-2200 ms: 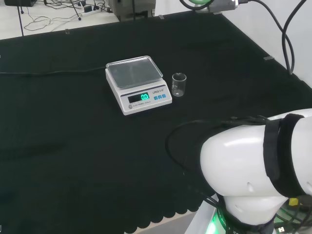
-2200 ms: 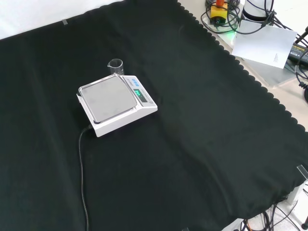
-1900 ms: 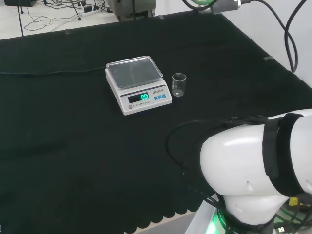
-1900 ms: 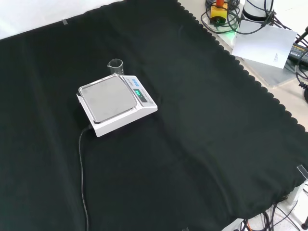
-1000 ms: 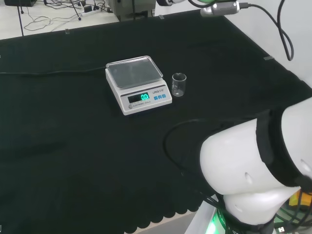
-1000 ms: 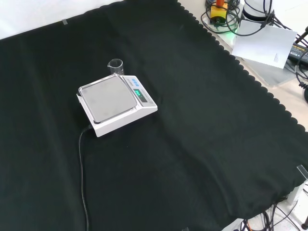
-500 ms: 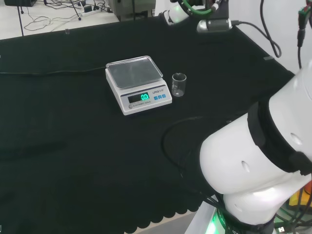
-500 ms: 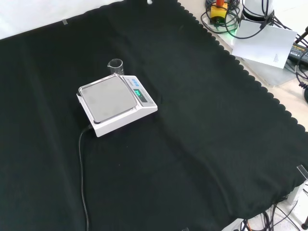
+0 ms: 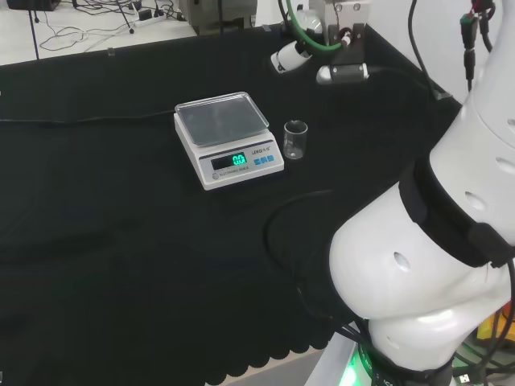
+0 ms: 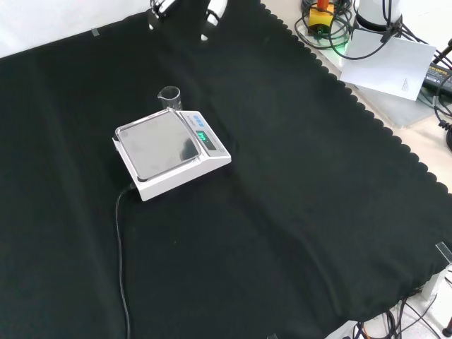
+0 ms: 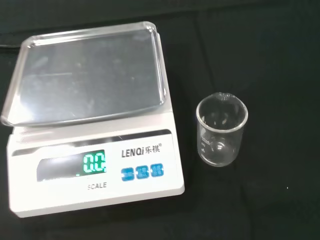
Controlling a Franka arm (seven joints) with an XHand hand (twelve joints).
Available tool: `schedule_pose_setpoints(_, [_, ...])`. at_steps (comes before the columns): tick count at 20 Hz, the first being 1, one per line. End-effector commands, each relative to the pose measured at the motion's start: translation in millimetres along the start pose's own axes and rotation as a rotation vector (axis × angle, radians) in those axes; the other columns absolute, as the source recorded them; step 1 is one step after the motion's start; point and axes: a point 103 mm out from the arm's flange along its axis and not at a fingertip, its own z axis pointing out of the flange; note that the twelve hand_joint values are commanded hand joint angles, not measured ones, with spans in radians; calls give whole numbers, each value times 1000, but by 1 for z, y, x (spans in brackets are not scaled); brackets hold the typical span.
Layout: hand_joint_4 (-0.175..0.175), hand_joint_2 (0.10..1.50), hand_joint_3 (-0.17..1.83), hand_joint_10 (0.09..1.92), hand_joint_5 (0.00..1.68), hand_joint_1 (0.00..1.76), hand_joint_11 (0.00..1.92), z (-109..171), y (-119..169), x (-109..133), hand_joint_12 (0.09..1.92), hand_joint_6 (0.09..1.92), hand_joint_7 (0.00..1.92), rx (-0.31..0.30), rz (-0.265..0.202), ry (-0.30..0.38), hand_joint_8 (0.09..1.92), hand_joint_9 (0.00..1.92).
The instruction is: Pick up the beaker.
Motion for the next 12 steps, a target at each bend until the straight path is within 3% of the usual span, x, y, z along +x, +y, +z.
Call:
schedule_pose_setpoints(1, [6,926,140,811,343,517,0,35,22,-7,1457,87,219,48,3,-8,662,309])
schedule_pose_setpoints(7, [20,925,143,809,324,526,0,55,44,-14,1462,87,224,76,11,4,662,315])
schedule_pose_setpoints(12, [12,922,145,806,372,538,0,75,55,-18,1468,87,224,115,14,-56,661,318])
